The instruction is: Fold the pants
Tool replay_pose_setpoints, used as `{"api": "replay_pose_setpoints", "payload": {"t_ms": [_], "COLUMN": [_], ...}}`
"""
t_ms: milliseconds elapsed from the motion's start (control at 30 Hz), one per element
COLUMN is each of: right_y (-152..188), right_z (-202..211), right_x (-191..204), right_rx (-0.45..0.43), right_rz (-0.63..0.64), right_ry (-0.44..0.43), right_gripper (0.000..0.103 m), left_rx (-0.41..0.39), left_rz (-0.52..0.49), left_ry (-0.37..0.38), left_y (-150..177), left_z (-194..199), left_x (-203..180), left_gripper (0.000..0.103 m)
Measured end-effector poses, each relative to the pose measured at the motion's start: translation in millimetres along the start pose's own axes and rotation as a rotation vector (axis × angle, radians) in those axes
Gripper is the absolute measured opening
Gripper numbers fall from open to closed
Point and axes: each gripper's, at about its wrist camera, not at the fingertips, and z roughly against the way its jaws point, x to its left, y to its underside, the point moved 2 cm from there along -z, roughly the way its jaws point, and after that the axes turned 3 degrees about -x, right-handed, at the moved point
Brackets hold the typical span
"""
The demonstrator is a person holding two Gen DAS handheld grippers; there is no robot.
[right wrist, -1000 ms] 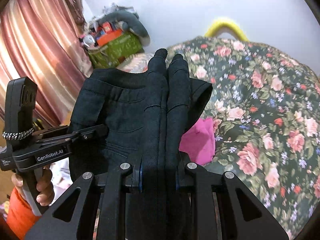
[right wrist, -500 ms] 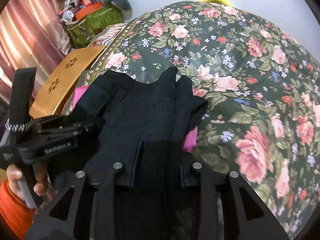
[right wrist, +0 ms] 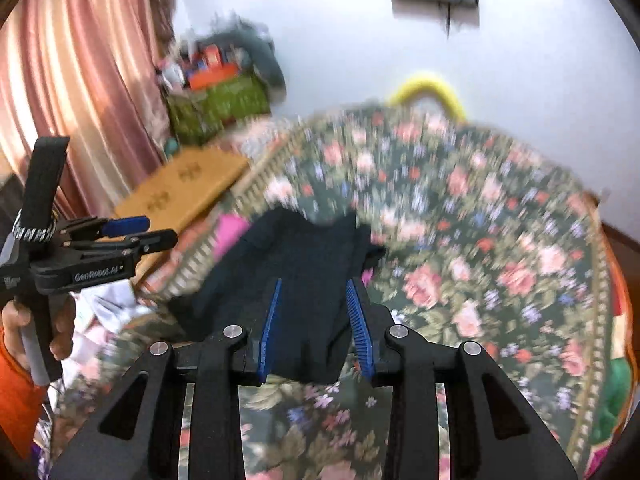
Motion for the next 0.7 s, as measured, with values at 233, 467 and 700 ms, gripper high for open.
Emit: {"api": "replay_pose_setpoints", "payload": {"t_ms": [233,467,700], "right_y": [-12,10,41], "right_z": [140,226,255], "right_x": [51,104,127], "right_rx": [-0.286,-0.463,-0.519], "right_rz": [0.019,0.054,0.041], "right_ry": [-0.061,-0.065,-0.003], "right_gripper": [0.03,0.03,0.053], "left_rx": [-0.284,-0.505,-0.605], "left_rz": [-0.043,-0.059,-0.04], "left_ry": [0.008,0.011,-0.03], "left_y": [2,34,76], "left_z": [160,286,344], "left_x": [-34,-65,-76], "left_gripper": [0.057,0.057,0.08]}}
